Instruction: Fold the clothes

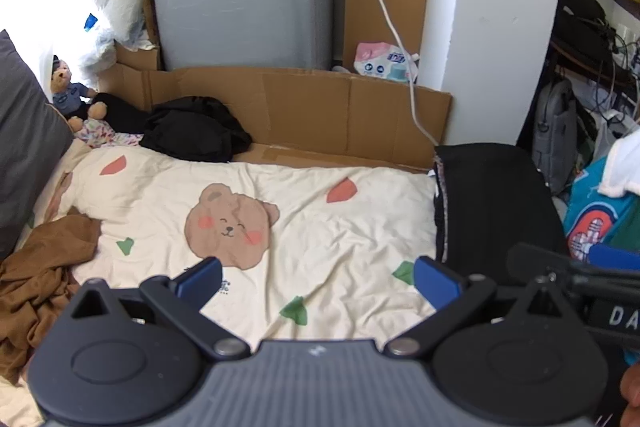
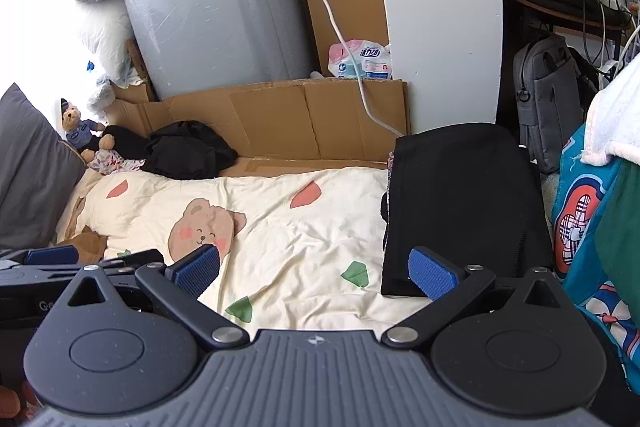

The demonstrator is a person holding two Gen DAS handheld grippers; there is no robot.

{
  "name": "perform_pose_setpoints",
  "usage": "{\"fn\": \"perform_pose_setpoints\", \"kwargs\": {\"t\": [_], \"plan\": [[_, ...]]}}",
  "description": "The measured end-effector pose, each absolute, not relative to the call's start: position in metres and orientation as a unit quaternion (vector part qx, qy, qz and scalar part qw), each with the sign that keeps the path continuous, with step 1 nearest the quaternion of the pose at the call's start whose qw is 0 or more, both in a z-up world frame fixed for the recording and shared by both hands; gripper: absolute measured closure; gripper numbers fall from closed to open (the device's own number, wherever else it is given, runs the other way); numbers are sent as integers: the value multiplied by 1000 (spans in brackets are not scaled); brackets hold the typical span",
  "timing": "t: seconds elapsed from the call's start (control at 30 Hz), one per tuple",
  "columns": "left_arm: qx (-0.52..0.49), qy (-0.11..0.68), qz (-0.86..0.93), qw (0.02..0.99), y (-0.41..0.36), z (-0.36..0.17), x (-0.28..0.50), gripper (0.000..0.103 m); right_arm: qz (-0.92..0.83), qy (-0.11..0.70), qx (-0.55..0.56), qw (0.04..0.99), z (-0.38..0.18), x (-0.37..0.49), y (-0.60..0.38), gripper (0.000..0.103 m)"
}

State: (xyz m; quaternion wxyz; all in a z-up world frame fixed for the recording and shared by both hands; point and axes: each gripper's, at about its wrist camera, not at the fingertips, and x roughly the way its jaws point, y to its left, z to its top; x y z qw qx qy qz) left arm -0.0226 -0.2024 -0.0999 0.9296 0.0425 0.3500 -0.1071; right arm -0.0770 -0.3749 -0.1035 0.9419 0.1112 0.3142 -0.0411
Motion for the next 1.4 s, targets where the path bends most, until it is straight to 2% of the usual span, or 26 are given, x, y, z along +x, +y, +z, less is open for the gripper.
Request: {"fn": "perform_pose_setpoints", "kwargs": {"t": [0.6,1.4], "plan": [[32,381,-91,919,-191,-114,-21,0,-13,339,108,934,-112,-71,-366,0],[28,381,-85,920,-185,-116,-23,0,-9,338,104,935,-110,-69,-361,0]]}}
